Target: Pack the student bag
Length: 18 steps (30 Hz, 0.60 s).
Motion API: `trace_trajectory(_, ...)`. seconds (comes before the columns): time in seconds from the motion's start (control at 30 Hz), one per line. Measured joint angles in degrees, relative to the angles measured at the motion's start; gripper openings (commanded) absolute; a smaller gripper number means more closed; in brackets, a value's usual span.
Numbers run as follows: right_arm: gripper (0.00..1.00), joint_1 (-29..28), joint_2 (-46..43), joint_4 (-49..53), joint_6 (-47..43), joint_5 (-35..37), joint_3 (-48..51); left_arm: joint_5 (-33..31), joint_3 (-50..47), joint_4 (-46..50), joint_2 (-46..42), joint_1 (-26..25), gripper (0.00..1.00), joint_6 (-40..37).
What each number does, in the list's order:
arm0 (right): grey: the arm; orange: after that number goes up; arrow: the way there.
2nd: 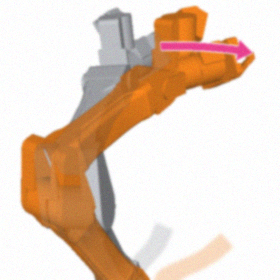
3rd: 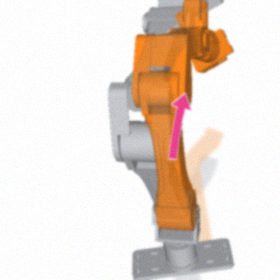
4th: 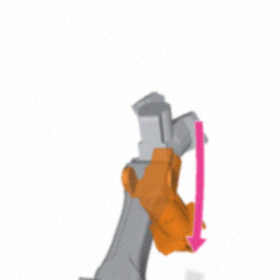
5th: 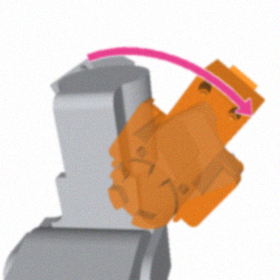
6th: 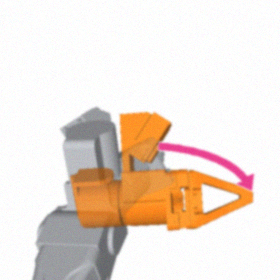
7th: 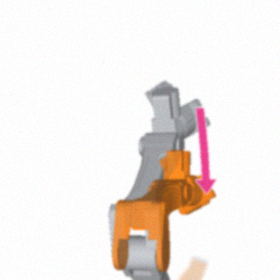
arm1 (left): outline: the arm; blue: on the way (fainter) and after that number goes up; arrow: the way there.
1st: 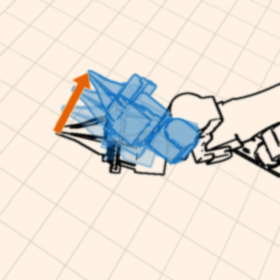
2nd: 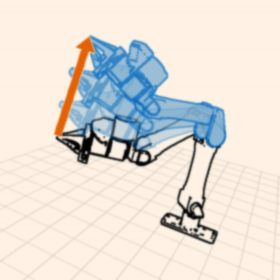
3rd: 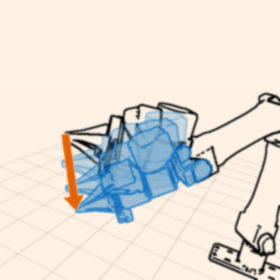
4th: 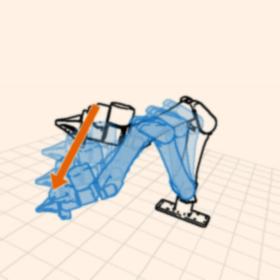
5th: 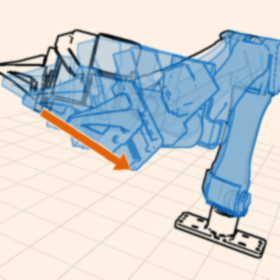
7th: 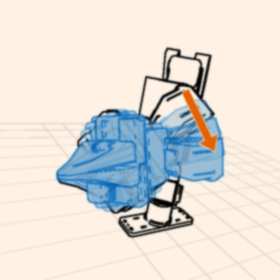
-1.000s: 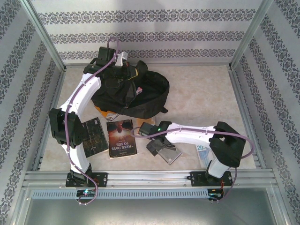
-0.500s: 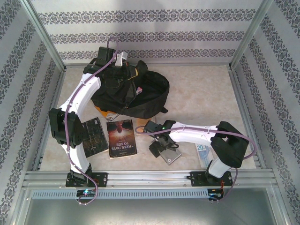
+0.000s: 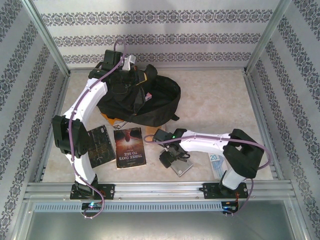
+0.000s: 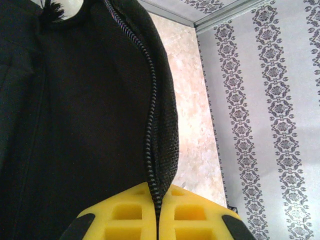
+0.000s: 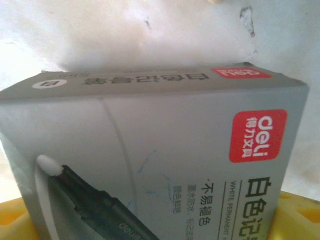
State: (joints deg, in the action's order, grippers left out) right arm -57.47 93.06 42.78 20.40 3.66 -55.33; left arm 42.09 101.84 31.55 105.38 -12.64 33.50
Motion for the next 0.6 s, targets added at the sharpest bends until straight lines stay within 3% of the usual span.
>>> trace_trajectory(0.27,0.79,3.2,-13.0,3.7,0.2,-0.6,-2.4,1.4,0.1,0.0,0.0,0.2,0.00,0.0)
trace_trajectory(0.47,0.73,16.9,-19.0,1.2,3.3,-5.7,-11.2,1.6,2.5,0.3,0.2,0.3,0.00,0.0)
trace_trajectory(0.6,0.71,26.6,-16.7,-5.5,9.4,-10.3,-18.7,1.8,5.6,1.6,1.1,-0.2,0.00,-0.2)
